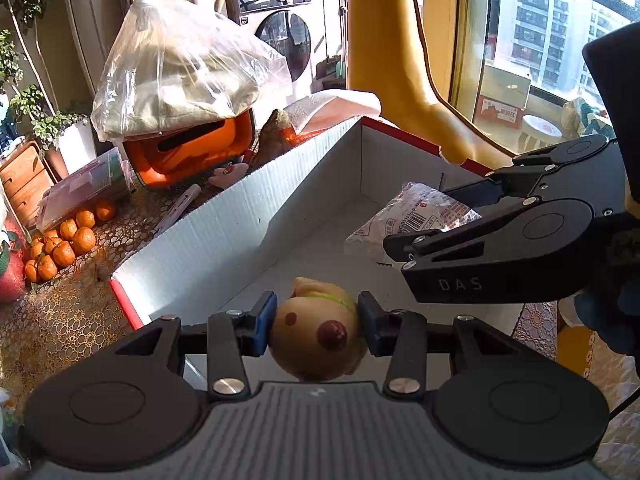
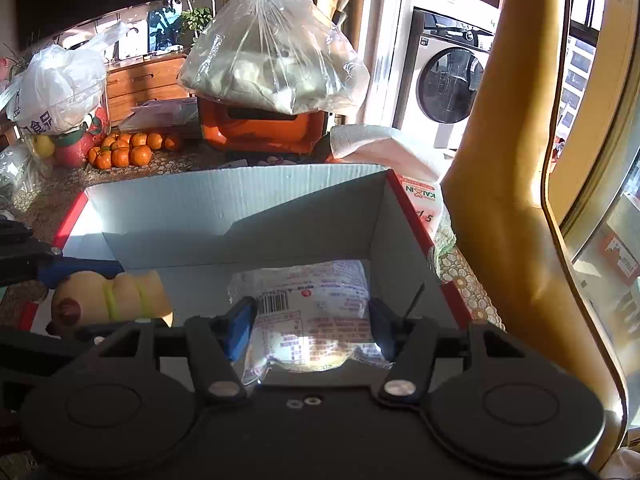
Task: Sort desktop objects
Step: 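Carry the bun and the food bag with both grippers into the red box, then open both grippers to drop the bun and food bag into the box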
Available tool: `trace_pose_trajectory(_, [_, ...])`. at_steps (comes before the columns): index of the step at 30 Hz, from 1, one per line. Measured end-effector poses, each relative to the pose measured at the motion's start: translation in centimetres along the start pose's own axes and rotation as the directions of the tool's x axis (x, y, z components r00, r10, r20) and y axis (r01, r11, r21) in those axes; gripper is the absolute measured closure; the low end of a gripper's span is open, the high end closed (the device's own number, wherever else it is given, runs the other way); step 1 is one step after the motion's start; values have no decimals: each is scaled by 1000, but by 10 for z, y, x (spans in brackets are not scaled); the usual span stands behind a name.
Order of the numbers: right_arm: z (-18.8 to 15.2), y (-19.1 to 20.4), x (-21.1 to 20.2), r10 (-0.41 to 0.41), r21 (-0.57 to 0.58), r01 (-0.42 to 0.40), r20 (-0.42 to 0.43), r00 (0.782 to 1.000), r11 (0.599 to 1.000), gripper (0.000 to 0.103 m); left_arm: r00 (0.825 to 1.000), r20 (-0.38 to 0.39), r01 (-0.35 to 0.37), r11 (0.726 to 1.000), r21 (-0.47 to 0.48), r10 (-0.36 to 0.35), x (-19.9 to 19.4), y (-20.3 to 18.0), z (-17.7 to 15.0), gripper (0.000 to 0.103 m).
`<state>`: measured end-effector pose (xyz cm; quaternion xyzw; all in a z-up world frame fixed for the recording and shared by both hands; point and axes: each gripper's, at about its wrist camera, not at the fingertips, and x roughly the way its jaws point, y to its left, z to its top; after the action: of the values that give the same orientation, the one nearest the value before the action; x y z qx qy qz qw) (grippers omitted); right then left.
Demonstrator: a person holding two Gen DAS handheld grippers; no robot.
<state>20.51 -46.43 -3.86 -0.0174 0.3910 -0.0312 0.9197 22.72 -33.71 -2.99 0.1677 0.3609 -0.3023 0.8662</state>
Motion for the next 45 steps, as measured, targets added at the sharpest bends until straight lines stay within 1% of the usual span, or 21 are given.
trace_pose_trajectory(5, [-1,-3,12,6,-5,-6,-43,999,1000,43,999,-42,6,1000,31,-4,14,-5,5,60])
trace_pose_trajectory(9, [1,-6,26,1,-6,-1,-107,994,1000,43,996,-93,17,1000,-2,-17,28,-5,8,60])
trace_pose_trajectory(12, [3,-11,32,23,12,-21,-132,991,1000,43,993,-120,14,1000,3,-13,36,-4,9,60])
trace_pose_trajectory(16, [4,-13,41,26,21,-22,-170,985,1000,43,985,-172,17,1000,-13,-19,47,1,7,60])
trace_pose_trajectory(20, [6,-14,47,32,28,-27,-196,980,999,43,978,-203,34,999,-35,-40,53,6,8,60])
trace_pose_trajectory(22, [8,-14,51,24,24,-19,-218,976,1000,43,973,-227,41,999,-36,-48,57,6,9,60])
trace_pose_trajectory(26, [9,-13,56,18,24,-12,-252,968,1000,43,951,-305,56,998,-19,-59,69,2,10,59])
trace_pose_trajectory(28, [9,-12,58,18,20,-14,-264,964,1000,43,941,-332,68,998,-17,-70,73,1,10,59])
trace_pose_trajectory(33, [9,-9,61,14,9,-12,-282,959,1000,42,927,-366,77,997,-20,-79,78,1,9,59])
trace_pose_trajectory(34, [9,-9,61,16,9,-14,-284,959,1000,41,924,-374,78,997,-23,-81,79,1,9,57])
trace_pose_trajectory(35, [10,-9,61,16,9,-14,-285,959,1000,41,920,-382,81,996,-28,-85,80,2,9,52])
trace_pose_trajectory(37, [10,-9,60,18,10,-16,-283,959,1000,40,914,-392,93,995,-38,-100,80,2,8,47])
trace_pose_trajectory(40, [10,-10,58,26,16,-22,-279,960,1000,39,919,-381,91,995,-46,-102,76,2,9,40])
trace_pose_trajectory(45, [9,-11,54,24,22,-18,-276,961,1000,38,931,-347,91,993,-78,-112,66,5,11,40])
